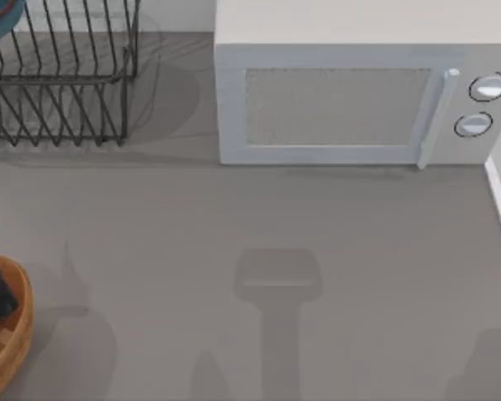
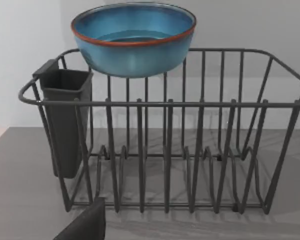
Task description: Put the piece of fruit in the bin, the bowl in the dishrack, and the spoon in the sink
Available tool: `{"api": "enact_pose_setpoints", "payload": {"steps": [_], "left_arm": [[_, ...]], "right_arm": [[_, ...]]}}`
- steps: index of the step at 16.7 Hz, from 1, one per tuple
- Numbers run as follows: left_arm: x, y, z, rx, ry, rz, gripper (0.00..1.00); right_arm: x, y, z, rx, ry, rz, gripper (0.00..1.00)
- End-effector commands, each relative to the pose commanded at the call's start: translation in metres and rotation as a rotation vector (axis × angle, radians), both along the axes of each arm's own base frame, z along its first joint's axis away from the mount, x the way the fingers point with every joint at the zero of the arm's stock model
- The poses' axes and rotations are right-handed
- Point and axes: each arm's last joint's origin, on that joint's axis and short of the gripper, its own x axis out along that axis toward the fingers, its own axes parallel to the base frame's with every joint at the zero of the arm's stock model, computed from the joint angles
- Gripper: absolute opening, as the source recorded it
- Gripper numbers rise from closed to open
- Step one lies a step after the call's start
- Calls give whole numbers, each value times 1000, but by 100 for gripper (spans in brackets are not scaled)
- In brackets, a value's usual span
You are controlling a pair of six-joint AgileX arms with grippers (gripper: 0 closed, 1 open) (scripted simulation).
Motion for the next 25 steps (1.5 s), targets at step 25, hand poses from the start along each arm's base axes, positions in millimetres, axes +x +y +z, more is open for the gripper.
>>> {"api": "enact_pose_setpoints", "payload": {"steps": [25], "left_arm": [[0, 0, 0, 0, 0, 0, 100]], "right_arm": [[202, -19, 56, 4, 21, 37, 0]]}}
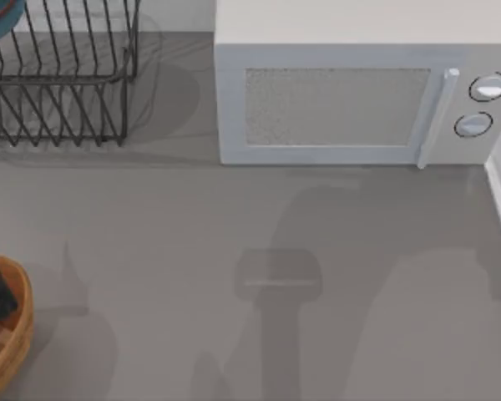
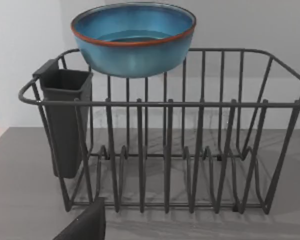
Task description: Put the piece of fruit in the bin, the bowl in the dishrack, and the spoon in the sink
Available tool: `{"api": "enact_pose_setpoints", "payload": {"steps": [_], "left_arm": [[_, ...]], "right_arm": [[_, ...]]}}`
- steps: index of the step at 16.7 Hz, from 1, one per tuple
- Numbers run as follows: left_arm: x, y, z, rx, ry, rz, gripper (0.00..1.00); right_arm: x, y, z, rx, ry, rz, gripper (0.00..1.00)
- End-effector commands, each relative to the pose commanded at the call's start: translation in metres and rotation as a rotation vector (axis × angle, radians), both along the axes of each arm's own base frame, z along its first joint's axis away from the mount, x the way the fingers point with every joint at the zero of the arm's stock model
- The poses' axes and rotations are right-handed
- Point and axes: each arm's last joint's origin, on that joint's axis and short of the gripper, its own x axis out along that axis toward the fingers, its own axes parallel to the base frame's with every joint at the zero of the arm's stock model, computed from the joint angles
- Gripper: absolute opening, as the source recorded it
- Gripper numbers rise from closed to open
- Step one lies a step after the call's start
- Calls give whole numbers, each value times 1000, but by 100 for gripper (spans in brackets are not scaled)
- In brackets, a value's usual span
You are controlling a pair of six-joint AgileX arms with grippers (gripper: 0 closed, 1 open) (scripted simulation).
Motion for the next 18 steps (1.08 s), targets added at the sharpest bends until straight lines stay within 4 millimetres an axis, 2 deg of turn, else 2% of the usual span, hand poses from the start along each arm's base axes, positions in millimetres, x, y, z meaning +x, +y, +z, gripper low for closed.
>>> {"api": "enact_pose_setpoints", "payload": {"steps": [4, 8, 13, 18], "left_arm": [[0, 0, 0, 0, 0, 0, 100], [0, 0, 0, 0, 0, 0, 100], [0, 0, 0, 0, 0, 0, 100], [0, 0, 0, 0, 0, 0, 100]], "right_arm": [[50, 14, -15, -2, -7, -10, 0], [81, 34, -34, -6, -23, -27, 0], [96, 52, -51, -7, -40, -42, 0], [98, 54, -52, -7, -42, -44, 0]]}}
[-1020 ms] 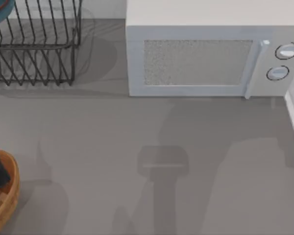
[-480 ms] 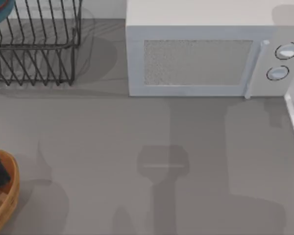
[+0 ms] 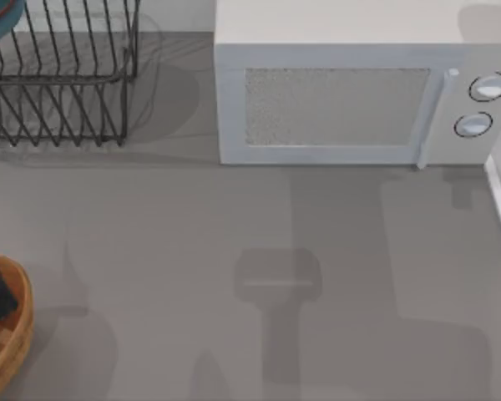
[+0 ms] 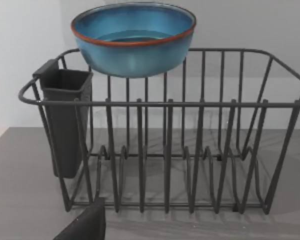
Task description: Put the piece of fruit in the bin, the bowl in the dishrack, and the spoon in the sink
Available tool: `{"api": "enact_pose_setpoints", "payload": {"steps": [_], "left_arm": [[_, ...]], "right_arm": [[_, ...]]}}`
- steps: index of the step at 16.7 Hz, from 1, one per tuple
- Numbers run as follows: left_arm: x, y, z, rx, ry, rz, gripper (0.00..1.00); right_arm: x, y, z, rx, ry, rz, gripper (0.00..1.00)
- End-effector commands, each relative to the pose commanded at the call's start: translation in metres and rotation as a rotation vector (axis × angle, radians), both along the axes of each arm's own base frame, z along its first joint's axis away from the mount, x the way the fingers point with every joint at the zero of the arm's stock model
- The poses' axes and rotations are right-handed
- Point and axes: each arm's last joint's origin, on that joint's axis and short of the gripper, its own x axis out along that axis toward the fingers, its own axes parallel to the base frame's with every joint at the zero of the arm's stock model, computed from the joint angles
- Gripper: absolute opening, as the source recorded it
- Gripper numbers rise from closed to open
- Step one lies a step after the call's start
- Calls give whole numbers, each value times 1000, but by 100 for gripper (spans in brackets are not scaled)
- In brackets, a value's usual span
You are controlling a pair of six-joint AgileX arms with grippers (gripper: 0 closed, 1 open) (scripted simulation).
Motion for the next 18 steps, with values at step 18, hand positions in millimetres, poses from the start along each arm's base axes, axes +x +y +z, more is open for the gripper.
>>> {"api": "enact_pose_setpoints", "payload": {"steps": [18], "left_arm": [[0, 0, 0, 0, 0, 0, 100]], "right_arm": [[2, 0, -44, 0, 2, 0, 0]]}}
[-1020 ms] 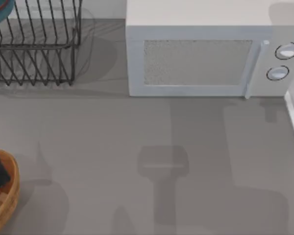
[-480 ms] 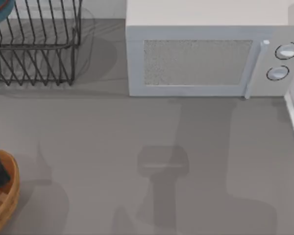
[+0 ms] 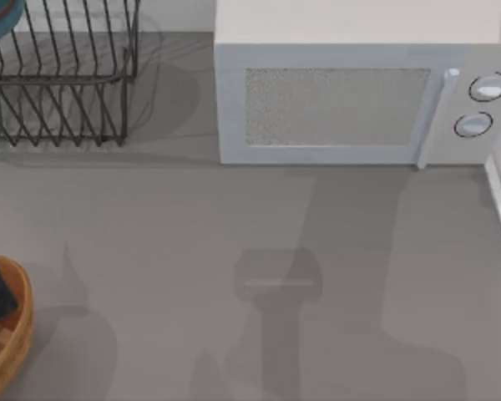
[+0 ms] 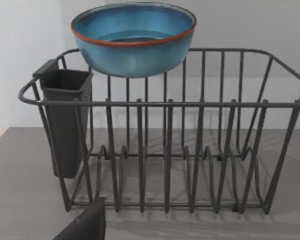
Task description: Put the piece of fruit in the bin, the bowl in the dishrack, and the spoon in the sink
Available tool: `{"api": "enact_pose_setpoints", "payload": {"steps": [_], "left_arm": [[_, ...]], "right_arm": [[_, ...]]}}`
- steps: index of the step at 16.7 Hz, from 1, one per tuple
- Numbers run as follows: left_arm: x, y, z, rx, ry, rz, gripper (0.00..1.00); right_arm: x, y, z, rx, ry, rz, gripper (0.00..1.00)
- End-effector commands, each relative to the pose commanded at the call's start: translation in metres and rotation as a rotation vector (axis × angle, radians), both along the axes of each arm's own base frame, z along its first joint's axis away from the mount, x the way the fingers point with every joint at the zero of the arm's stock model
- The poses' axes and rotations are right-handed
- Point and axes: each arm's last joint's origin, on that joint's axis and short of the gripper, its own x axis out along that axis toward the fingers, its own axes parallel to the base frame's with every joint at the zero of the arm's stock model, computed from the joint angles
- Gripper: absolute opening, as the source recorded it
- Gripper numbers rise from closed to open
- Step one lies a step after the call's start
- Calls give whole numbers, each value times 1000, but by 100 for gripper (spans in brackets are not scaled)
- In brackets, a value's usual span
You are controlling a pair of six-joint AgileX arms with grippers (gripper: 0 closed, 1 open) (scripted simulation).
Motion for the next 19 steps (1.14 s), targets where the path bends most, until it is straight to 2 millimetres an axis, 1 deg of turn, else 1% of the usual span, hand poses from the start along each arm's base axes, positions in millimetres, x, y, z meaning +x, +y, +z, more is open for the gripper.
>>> {"api": "enact_pose_setpoints", "payload": {"steps": [13, 14, 19], "left_arm": [[0, 0, 0, 0, 0, 0, 100], [0, 0, 0, 0, 0, 0, 100], [0, 0, 0, 0, 0, 0, 100]], "right_arm": [[0, 0, 0, 0, 0, 0, 98], [0, 0, 0, 0, 0, 0, 100], [0, 0, 0, 0, 0, 0, 100]]}}
